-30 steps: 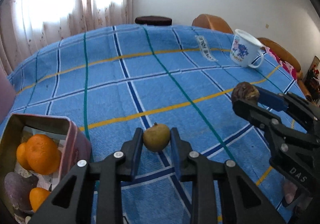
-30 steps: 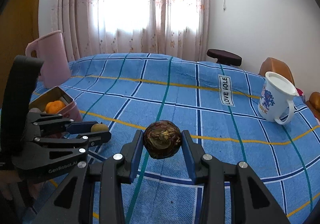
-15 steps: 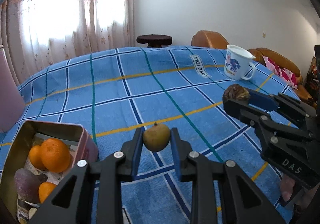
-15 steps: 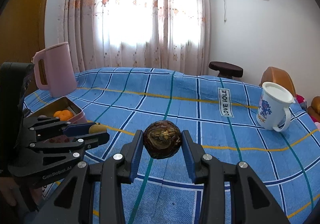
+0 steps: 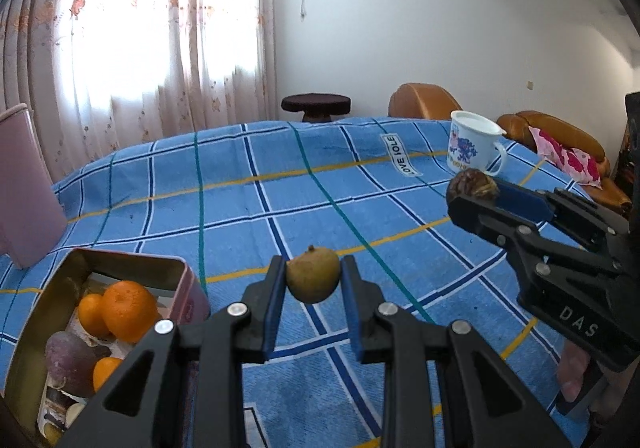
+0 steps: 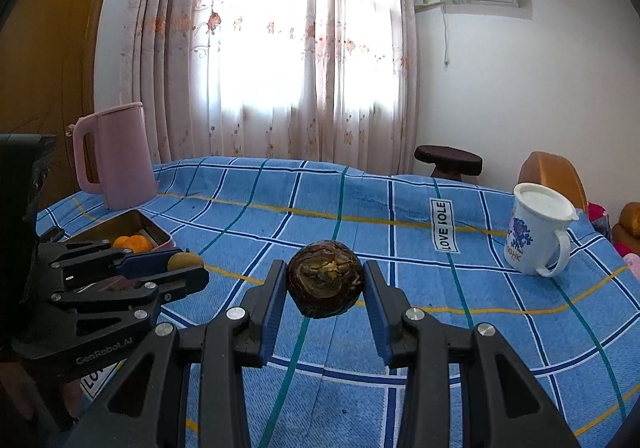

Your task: Organize fruits

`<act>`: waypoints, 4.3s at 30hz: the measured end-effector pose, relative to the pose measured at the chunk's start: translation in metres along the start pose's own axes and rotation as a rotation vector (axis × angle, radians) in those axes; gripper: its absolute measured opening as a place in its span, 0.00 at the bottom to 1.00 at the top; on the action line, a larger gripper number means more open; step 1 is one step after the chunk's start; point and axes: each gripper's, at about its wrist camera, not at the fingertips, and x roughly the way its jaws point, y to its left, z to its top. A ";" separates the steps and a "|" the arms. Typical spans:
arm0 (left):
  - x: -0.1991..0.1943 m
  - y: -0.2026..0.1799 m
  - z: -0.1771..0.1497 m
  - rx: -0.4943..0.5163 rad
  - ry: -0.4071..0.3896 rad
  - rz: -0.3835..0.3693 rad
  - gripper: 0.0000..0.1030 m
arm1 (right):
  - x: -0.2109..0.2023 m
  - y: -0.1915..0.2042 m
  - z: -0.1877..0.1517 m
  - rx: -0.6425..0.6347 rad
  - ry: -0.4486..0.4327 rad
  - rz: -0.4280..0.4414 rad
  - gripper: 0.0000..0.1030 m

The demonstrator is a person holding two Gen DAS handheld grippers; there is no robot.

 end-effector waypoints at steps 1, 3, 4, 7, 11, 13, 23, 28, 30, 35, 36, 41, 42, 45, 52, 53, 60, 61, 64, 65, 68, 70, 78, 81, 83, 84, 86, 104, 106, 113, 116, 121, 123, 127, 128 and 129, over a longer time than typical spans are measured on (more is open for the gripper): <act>-0.001 0.000 0.000 0.001 -0.004 0.001 0.28 | -0.001 0.000 0.000 0.000 -0.004 0.000 0.39; -0.003 -0.001 0.000 0.004 -0.017 0.006 0.28 | -0.003 0.000 0.000 0.000 -0.012 0.001 0.39; -0.004 -0.002 0.000 0.005 -0.022 0.008 0.28 | -0.003 0.000 0.000 0.000 -0.016 0.002 0.39; -0.007 -0.001 -0.001 0.006 -0.035 0.012 0.28 | -0.006 0.001 0.000 -0.003 -0.026 0.003 0.39; -0.011 -0.001 -0.002 0.003 -0.057 0.019 0.28 | -0.010 0.002 -0.001 -0.007 -0.042 0.003 0.39; -0.013 -0.001 -0.003 0.003 -0.065 0.020 0.28 | -0.011 0.002 -0.001 -0.009 -0.052 0.003 0.39; -0.026 0.000 -0.005 -0.005 -0.130 0.036 0.28 | -0.025 0.012 -0.004 -0.050 -0.110 0.009 0.39; -0.034 -0.001 -0.007 0.003 -0.164 0.041 0.28 | -0.028 0.012 -0.005 -0.047 -0.124 0.015 0.39; -0.036 -0.001 -0.008 0.003 -0.173 0.042 0.28 | -0.031 0.012 -0.007 -0.047 -0.131 0.014 0.39; -0.041 0.001 -0.010 -0.001 -0.190 0.039 0.28 | -0.037 0.016 -0.008 -0.051 -0.151 0.022 0.39; -0.042 0.001 -0.010 -0.001 -0.192 0.037 0.28 | -0.037 0.017 -0.008 -0.051 -0.152 0.023 0.39; -0.046 0.006 -0.012 -0.016 -0.194 0.024 0.28 | -0.035 0.021 -0.009 -0.045 -0.136 0.027 0.39; -0.047 0.007 -0.013 -0.019 -0.193 0.021 0.28 | -0.034 0.021 -0.009 -0.042 -0.133 0.031 0.39; -0.050 0.012 -0.015 -0.029 -0.194 0.017 0.28 | -0.033 0.029 -0.009 -0.043 -0.127 0.046 0.39; -0.061 0.031 -0.021 -0.067 -0.196 0.012 0.28 | -0.028 0.059 -0.003 -0.084 -0.116 0.088 0.39; -0.064 0.036 -0.021 -0.075 -0.197 0.014 0.28 | -0.028 0.062 -0.002 -0.083 -0.114 0.099 0.39; -0.085 0.069 -0.024 -0.119 -0.204 0.048 0.28 | -0.018 0.093 0.008 -0.087 -0.084 0.193 0.39; -0.088 0.074 -0.024 -0.124 -0.202 0.054 0.28 | -0.018 0.099 0.009 -0.092 -0.083 0.205 0.39; -0.098 0.094 -0.025 -0.150 -0.202 0.084 0.28 | -0.015 0.115 0.009 -0.105 -0.076 0.243 0.39; -0.100 0.099 -0.026 -0.157 -0.202 0.089 0.28 | -0.014 0.120 0.010 -0.105 -0.073 0.259 0.39; -0.109 0.120 -0.028 -0.183 -0.196 0.124 0.28 | -0.013 0.133 0.013 -0.106 -0.066 0.299 0.39; -0.112 0.131 -0.030 -0.198 -0.189 0.134 0.28 | -0.012 0.141 0.014 -0.109 -0.063 0.320 0.39; -0.113 0.161 -0.043 -0.240 -0.135 0.180 0.28 | -0.003 0.178 0.006 -0.148 -0.021 0.406 0.39; -0.110 0.166 -0.048 -0.247 -0.115 0.186 0.28 | 0.000 0.191 0.000 -0.176 -0.001 0.426 0.39; -0.109 0.170 -0.052 -0.252 -0.105 0.189 0.28 | 0.002 0.199 -0.004 -0.191 0.018 0.440 0.39; -0.107 0.171 -0.053 -0.255 -0.097 0.189 0.28 | 0.003 0.200 -0.006 -0.197 0.026 0.444 0.39; -0.104 0.173 -0.056 -0.258 -0.082 0.195 0.28 | 0.005 0.205 -0.010 -0.213 0.041 0.450 0.39; -0.089 0.178 -0.063 -0.266 -0.013 0.189 0.28 | 0.028 0.215 -0.014 -0.226 0.201 0.466 0.39; -0.089 0.179 -0.063 -0.266 -0.011 0.190 0.28 | 0.029 0.216 -0.013 -0.225 0.209 0.468 0.39; -0.089 0.179 -0.064 -0.270 -0.007 0.196 0.29 | 0.033 0.217 -0.012 -0.223 0.230 0.465 0.41; -0.089 0.179 -0.064 -0.266 -0.008 0.209 0.45 | 0.031 0.220 -0.013 -0.241 0.225 0.463 0.64; -0.100 0.178 -0.064 -0.268 -0.049 0.224 0.72 | 0.024 0.218 -0.012 -0.237 0.185 0.441 0.70; -0.104 0.178 -0.063 -0.270 -0.059 0.227 0.72 | 0.022 0.211 -0.010 -0.208 0.169 0.427 0.70; -0.115 0.178 -0.061 -0.278 -0.094 0.221 0.78 | 0.020 0.196 -0.009 -0.171 0.154 0.373 0.70; -0.118 0.177 -0.060 -0.279 -0.101 0.221 0.79 | 0.019 0.193 -0.008 -0.165 0.150 0.359 0.70; -0.120 0.176 -0.060 -0.279 -0.107 0.223 0.81 | 0.018 0.189 -0.007 -0.156 0.144 0.347 0.70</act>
